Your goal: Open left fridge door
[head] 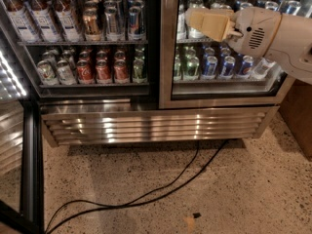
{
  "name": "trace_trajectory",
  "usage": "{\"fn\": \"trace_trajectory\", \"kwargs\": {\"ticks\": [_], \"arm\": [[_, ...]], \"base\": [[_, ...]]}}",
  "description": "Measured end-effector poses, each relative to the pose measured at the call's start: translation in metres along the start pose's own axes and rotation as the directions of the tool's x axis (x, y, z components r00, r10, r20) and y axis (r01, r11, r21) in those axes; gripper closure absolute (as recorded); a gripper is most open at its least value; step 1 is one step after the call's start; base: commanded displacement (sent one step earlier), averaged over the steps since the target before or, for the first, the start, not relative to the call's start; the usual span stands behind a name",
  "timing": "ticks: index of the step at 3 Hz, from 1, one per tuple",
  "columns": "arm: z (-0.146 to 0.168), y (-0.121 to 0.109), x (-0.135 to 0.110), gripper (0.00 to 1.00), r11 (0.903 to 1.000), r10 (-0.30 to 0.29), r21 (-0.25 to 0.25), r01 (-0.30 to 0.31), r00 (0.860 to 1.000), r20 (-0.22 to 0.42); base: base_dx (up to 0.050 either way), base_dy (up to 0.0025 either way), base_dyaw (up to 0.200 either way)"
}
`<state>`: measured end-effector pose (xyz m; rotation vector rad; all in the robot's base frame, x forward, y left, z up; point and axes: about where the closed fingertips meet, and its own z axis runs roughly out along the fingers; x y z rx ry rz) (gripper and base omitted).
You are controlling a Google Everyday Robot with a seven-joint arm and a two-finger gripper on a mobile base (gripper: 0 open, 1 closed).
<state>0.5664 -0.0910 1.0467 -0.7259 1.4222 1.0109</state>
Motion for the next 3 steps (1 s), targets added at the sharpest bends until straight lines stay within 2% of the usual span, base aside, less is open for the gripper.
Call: {"fn": "trace_trajectory", "kwargs": {"ticks": [1, 2, 3], "arm": [[0.0, 0.0, 0.0, 1.0, 1.0, 0.0, 0.0, 0.0, 1.0, 0.0], [0.0001, 0.0001, 0.0, 0.81, 1.0, 0.0, 0.0, 0.0, 1.0, 0.0], [0.0001, 0.0001, 0.0, 0.58, 1.0, 0.0, 0.0, 0.0, 1.0, 0.0]], "base": [[0.0, 0.0, 0.0], [0.0, 0.0, 0.0], [0.0, 0.0, 0.0]]}}
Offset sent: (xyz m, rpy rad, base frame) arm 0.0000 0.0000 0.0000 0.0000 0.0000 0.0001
